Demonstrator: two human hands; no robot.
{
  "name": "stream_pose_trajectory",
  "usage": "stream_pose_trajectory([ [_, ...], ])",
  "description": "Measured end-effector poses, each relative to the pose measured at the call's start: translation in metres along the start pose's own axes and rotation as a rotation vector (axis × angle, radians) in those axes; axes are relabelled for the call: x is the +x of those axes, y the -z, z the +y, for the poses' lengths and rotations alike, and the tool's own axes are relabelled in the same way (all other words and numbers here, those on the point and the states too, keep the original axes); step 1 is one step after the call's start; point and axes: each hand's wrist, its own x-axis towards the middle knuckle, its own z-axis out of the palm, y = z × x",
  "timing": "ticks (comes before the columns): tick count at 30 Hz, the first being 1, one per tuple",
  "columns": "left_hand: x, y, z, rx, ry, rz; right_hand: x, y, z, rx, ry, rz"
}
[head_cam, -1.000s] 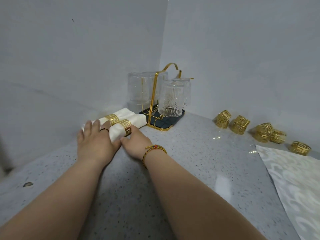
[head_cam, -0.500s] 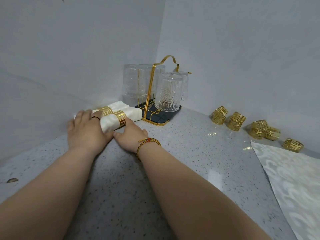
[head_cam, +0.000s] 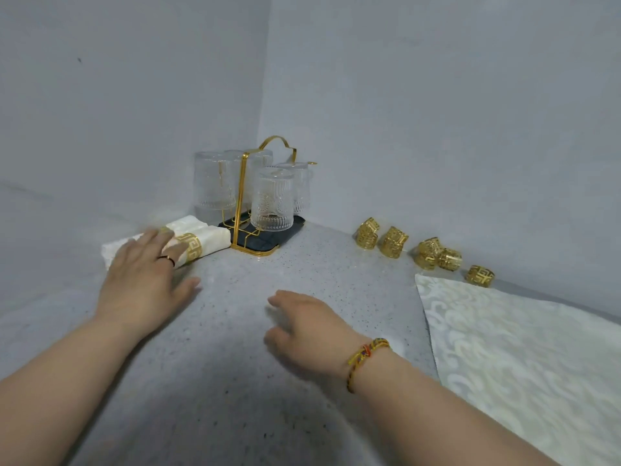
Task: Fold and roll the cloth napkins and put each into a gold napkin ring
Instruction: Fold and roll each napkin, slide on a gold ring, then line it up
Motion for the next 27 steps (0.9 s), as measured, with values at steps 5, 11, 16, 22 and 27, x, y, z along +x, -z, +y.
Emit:
stream_pose_trajectory([
  [5,-0.024,0.017,0.052,-0.103,-0.190,-0.262,-0.094,0.029,0.048,0.005,-0.111,-0.005],
  [11,-0.059,0.043,0.141,-0.386,-0.304,-0.491,-0.197,0.034,0.097,0.073,-0.315,0.034],
  [16,-0.109,0.066,0.224,-0.724,-0.430,-0.676,-0.268,0.024,0.125,0.081,-0.333,0.089],
  [22,-0.159,0.078,0.267,-0.812,-0.584,-0.991,-0.309,0.004,0.144,0.063,-0.302,0.204],
  [27,-0.173,0.084,0.266,-0.870,-0.490,-0.967,-0.306,0.001,0.147,0.084,-0.292,0.264],
])
